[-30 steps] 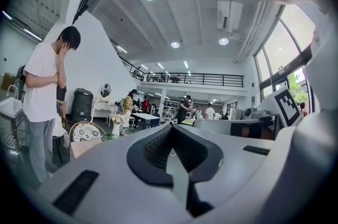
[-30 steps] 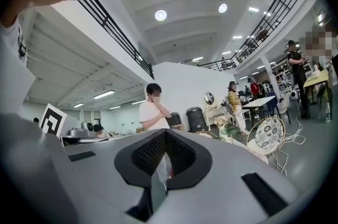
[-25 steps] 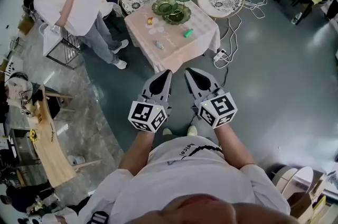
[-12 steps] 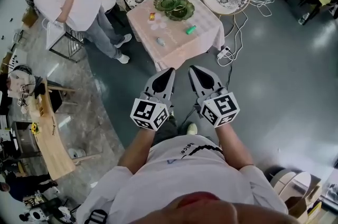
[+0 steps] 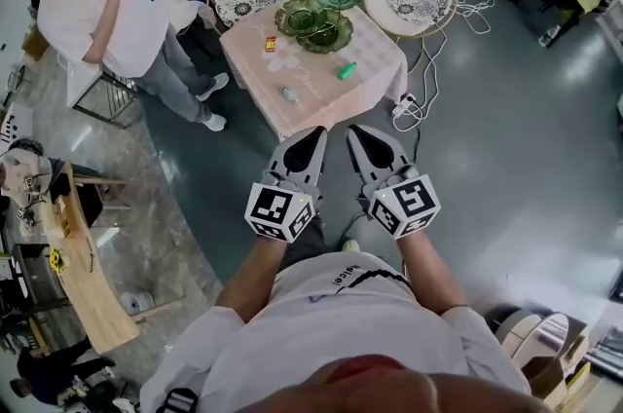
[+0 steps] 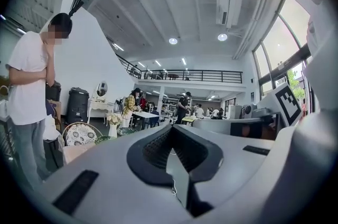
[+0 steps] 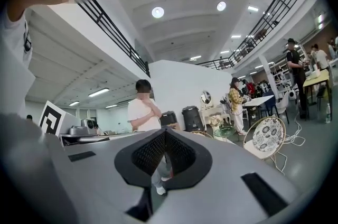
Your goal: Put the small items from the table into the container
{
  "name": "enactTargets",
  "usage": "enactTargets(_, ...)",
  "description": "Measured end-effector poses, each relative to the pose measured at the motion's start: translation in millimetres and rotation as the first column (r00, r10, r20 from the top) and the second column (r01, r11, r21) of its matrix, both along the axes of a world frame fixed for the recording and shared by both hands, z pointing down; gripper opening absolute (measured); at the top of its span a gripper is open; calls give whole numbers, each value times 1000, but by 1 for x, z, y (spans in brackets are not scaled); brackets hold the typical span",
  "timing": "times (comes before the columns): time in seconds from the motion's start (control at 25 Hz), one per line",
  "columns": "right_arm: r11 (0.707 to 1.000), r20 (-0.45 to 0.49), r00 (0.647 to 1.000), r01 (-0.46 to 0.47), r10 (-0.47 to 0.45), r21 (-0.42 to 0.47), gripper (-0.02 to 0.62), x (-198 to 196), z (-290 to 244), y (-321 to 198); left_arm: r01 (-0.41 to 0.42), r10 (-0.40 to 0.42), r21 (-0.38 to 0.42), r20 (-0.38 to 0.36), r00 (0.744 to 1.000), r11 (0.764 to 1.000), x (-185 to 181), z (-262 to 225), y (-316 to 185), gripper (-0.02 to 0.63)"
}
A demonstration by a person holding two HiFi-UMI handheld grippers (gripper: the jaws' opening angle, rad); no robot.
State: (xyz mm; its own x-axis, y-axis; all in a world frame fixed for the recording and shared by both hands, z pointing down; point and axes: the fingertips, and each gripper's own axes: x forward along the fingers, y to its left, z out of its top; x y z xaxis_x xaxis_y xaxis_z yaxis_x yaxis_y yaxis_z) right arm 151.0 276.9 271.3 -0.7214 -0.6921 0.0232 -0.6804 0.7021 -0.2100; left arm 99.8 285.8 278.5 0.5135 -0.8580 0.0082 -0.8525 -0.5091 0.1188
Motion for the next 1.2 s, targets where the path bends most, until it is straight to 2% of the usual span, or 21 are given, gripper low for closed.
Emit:
enactTargets(0.56,992,-30,992,-126,125,-17,9,-79,10,-131,-101,101,17,5,995,995,-83,11,-135,6)
enactTargets(0.88,994,-81,991,-109,108,-12,9,-90,32,-158,-164,163,-14,-25,986,986,-85,32,-173,6)
enactTargets(1.2,992,-137,983,-125,121,-25,9,-78,68,-189,-197,197,-21,-9,980,980,-70,52,-204,6)
